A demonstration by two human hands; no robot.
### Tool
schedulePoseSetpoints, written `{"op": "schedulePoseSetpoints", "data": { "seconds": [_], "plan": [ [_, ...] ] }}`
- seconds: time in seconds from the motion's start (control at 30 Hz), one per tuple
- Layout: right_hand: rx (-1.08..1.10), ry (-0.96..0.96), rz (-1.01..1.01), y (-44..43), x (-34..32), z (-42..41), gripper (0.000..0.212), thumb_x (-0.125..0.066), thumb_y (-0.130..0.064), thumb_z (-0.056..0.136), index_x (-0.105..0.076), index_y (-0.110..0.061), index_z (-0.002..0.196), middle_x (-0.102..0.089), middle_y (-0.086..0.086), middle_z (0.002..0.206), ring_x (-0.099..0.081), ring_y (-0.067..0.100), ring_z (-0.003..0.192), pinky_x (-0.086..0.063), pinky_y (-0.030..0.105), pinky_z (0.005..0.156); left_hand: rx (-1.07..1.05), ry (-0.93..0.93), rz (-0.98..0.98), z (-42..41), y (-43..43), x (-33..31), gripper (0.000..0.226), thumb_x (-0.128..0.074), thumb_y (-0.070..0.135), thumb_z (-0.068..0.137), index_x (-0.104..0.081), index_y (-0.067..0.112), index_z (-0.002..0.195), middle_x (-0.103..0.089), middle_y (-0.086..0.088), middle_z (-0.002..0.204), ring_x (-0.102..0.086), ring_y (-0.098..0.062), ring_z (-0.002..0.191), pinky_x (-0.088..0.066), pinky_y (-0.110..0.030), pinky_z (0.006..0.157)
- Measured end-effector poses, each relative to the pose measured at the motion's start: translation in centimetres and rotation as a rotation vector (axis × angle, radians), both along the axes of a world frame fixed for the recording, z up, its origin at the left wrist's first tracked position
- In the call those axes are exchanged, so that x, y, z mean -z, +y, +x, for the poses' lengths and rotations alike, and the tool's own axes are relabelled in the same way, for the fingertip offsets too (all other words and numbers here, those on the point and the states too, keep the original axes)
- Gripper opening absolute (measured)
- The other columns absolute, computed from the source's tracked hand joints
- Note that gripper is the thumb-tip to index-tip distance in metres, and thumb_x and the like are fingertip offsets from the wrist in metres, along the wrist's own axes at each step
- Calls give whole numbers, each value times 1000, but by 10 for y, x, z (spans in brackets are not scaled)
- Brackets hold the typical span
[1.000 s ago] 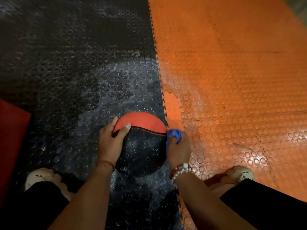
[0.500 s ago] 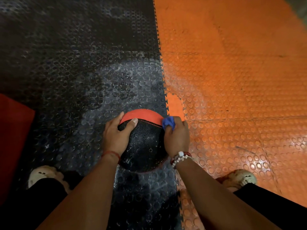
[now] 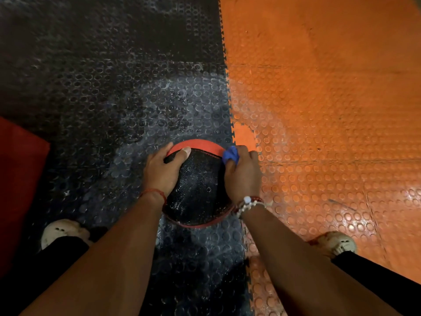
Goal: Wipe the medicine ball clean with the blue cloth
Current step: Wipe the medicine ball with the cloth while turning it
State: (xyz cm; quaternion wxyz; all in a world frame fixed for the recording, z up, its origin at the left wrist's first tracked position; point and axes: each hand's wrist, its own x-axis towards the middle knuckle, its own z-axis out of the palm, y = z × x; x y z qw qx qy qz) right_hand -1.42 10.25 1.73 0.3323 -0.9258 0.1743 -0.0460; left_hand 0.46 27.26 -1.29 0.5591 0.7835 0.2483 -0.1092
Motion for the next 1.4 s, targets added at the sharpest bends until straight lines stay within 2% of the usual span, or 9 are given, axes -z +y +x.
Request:
{"op": "schedulePoseSetpoints", "data": {
  "seconds": [0.17,0.33,0.43,0.67,0.87,1.0,1.27,1.33,1.4],
  "plan": [
    [140,20,40,-3,-1,-24,27,-51,-9,87,-56,-9,113,-49,13,107,-50,27,78,-26,24,58,-20,25,-6,7,-4,0,79,-65,79,57,-56,45,128,-50,7,139,-51,-19,124,-40,-45,108],
    [-163,-132,-78,24,-13,-40,40,-43,-20,76,-55,-19,114,-48,10,104,-55,30,81,-46,31,67,1,25,34,10,-4,1,75,-63,76,63,-56,43,130,-49,6,140,-50,-19,124,-39,-43,107],
    [-206,-123,-142,17,-13,-12,34,-49,-17,78,-57,-14,111,-49,14,103,-56,37,78,-43,35,62,10,10,37,7,-2,2,76,-62,76,63,-56,42,131,-47,5,142,-49,-19,126,-38,-43,109],
    [106,53,22,-12,2,-9,26,-50,-15,89,-55,-11,114,-50,15,110,-55,33,88,-28,25,64,-12,16,40,9,-3,5,77,-62,80,60,-56,45,128,-50,8,137,-51,-18,123,-40,-46,107],
    [-193,-137,-76,30,-13,-47,44,-38,-23,75,-56,-19,115,-50,12,110,-56,34,91,-50,35,74,-8,47,44,15,-4,5,77,-61,79,58,-56,46,127,-51,7,136,-52,-19,122,-41,-45,106],
    [-289,-132,-200,21,-14,-12,34,-50,-16,78,-57,-15,111,-51,14,104,-55,37,83,-47,37,66,-22,35,20,12,-2,6,76,-62,78,58,-57,45,127,-51,7,137,-52,-18,123,-40,-44,108],
    [112,33,30,-9,-1,-16,28,-49,-10,88,-54,-9,116,-49,15,111,-50,28,82,-26,22,57,-64,41,9,13,-7,5,78,-65,79,56,-59,44,126,-52,9,135,-52,-18,122,-40,-44,107],
    [83,-44,20,6,-1,-45,32,-50,-7,84,-54,-12,115,-47,11,109,-51,27,79,-33,19,58,-66,46,10,15,-6,6,78,-65,77,58,-59,42,127,-52,8,135,-52,-18,121,-40,-43,107],
    [-39,-106,16,22,-4,-62,39,-45,-13,79,-50,-22,117,-46,8,111,-54,28,85,-45,28,66,-55,50,18,16,-6,6,77,-64,77,60,-58,41,128,-52,7,135,-53,-19,120,-41,-44,107]
  ]
}}
